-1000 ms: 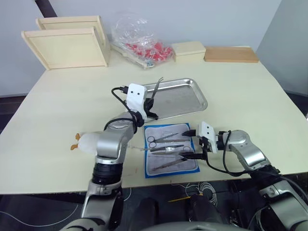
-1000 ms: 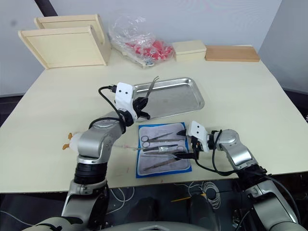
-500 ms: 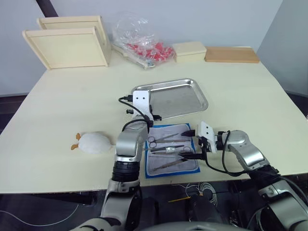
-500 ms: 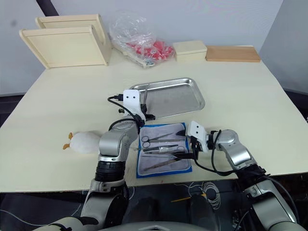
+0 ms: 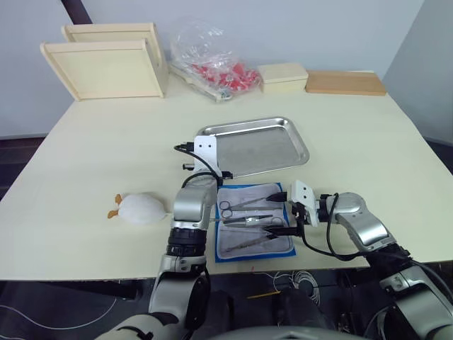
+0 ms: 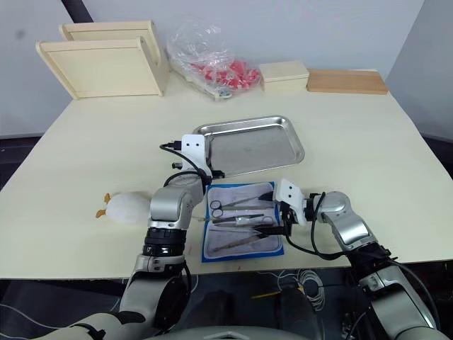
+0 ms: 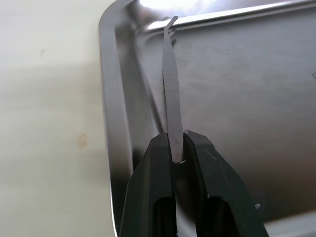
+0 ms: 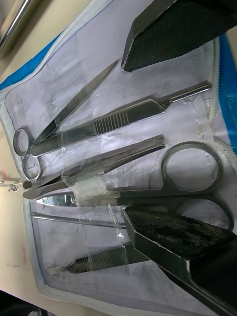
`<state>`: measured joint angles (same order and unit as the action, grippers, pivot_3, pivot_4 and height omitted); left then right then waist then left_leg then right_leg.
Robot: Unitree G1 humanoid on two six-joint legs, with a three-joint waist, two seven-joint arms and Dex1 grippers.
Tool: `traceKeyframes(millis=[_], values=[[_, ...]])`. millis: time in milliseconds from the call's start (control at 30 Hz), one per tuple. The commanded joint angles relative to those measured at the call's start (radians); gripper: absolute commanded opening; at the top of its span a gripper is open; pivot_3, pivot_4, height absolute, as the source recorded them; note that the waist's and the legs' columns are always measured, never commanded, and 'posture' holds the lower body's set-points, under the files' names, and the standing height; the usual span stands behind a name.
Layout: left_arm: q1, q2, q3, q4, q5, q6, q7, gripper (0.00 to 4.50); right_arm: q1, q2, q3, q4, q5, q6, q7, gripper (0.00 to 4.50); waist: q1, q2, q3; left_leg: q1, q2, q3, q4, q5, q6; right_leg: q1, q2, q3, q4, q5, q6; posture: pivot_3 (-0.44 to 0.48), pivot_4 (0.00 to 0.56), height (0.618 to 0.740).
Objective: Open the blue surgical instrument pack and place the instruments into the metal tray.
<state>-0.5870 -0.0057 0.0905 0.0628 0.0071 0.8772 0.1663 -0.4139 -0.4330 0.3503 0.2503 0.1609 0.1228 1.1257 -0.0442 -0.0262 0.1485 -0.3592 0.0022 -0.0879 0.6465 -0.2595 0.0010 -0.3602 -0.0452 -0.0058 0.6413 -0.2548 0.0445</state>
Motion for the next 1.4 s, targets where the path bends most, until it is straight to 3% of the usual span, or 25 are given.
traceKeyframes(millis=[33, 233, 533, 800, 933, 1067, 1400], values=[[-0.017, -0.009, 0.023, -0.013, -0.007, 0.012, 0.017, 0.45, 0.058, -0.01, 0.098, 0.138, -0.143, 0.048, -0.054, 4.5, 0.0, 0.0, 0.0, 0.0, 0.0, -0.001, -0.001, 0.001, -0.001, 0.0, 0.0, -0.001, 0.0, 0.0, 0.0, 0.0, 0.15, 0.74], [-0.02, -0.007, 0.012, -0.019, -0.002, 0.002, 0.013, 3.22, 0.059, -0.012, 0.099, 0.139, -0.142, 0.045, -0.053, 4.5, -0.003, 0.001, -0.001, 0.002, -0.002, -0.004, -0.01, 0.005, -0.009, 0.0, -0.002, -0.005, 0.0, -0.002, -0.002, 0.0, 0.15, 0.74], [-0.033, 0.012, 0.001, -0.077, -0.015, -0.048, -0.026, 3.22, 0.059, -0.012, 0.098, 0.139, -0.143, 0.043, -0.056, 4.5, -0.003, 0.002, 0.0, 0.0, -0.003, -0.014, -0.012, 0.008, -0.014, 0.003, -0.002, -0.012, 0.0, -0.005, -0.005, 0.0, 0.15, 0.74], [-0.035, 0.041, -0.003, -0.121, -0.101, -0.088, -0.186, 3.22, 0.059, -0.012, 0.098, 0.14, -0.141, 0.042, -0.053, 4.5, -0.001, 0.005, 0.001, 0.0, -0.009, -0.033, -0.015, 0.01, -0.019, 0.01, -0.009, -0.034, 0.0, -0.012, -0.011, 0.0, 0.15, 0.74], [-0.022, 0.11, -0.027, -0.141, -0.128, -0.128, -0.299, 3.22, 0.062, -0.018, 0.094, 0.138, -0.139, 0.034, -0.049, 4.5, 0.0, 0.005, 0.002, 0.001, -0.011, -0.032, -0.017, 0.011, -0.019, 0.009, -0.009, -0.027, 0.0, -0.012, -0.01, 0.0, 0.15, 0.74], [0.003, 0.243, -0.055, -0.136, -0.146, -0.212, -0.458, 3.22, 0.072, -0.033, 0.084, 0.125, -0.133, 0.022, -0.041, 4.5, 0.004, 0.006, 0.001, 0.0, -0.011, -0.028, -0.021, 0.013, -0.022, 0.003, -0.008, -0.024, 0.001, -0.012, -0.01, 0.0, 0.15, 0.74], [0.056, 0.479, -0.046, -0.094, -0.228, -0.389, -0.804, 3.22, 0.085, -0.058, 0.058, 0.091, -0.116, -0.003, -0.034, 4.5, 0.011, 0.005, 0.002, 0.0, -0.01, -0.024, -0.029, 0.015, -0.024, -0.003, -0.008, -0.021, 0.0, -0.011, -0.01, 0.0, 0.15, 0.74]])
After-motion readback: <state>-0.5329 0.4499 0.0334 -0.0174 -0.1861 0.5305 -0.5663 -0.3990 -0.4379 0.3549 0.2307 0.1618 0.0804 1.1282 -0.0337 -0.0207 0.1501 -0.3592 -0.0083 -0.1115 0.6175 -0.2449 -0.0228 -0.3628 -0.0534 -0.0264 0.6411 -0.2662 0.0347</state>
